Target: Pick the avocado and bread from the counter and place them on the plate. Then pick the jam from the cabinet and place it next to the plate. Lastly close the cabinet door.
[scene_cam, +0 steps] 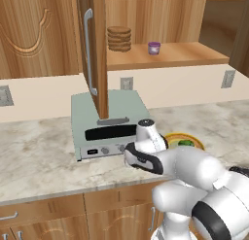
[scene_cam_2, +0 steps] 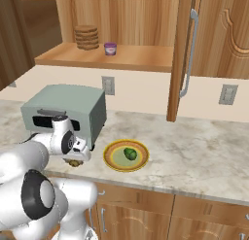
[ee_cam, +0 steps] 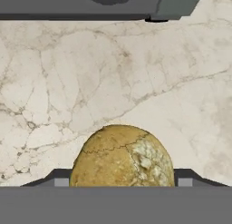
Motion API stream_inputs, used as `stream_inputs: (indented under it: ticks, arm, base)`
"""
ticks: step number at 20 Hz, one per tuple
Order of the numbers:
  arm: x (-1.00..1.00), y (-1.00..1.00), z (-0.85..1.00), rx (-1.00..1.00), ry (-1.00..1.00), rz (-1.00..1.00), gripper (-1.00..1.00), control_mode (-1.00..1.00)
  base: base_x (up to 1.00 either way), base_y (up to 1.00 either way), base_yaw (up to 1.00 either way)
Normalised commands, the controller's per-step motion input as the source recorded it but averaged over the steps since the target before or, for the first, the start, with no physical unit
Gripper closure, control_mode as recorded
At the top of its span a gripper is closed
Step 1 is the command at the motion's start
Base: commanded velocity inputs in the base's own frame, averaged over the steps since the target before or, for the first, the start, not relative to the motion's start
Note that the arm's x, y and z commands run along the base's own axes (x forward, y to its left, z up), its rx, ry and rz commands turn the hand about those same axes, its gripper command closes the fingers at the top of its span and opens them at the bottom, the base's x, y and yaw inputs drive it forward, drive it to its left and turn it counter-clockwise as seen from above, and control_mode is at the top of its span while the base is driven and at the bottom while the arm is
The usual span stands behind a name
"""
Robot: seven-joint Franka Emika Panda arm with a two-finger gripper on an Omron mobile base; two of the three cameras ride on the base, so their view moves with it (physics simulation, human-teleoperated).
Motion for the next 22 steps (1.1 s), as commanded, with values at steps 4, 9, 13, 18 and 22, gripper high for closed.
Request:
stream_inputs:
  ticks: [4,9,13,18,22]
  arm:
    - [-0.63,-0.2,0.75,0.04,-0.06,-0.01,1.0,-1.0]
    - [-0.69,-0.21,0.78,0.0,-0.04,-0.02,1.0,-1.0]
    - [-0.62,-0.47,0.52,0.0,-0.02,0.0,1.0,-1.0]
    - [-0.12,-0.6,0.43,0.0,-0.04,0.0,1.0,-1.0]
    - [0.0,-0.62,0.24,0.0,-0.01,0.0,1.0,-1.0]
  base:
    - [0.0,0.0,0.0]
    - [0.0,0.0,0.0]
    - [0.0,0.0,0.0]
    - [0.0,0.0,0.0]
    - [0.0,0.0,0.0]
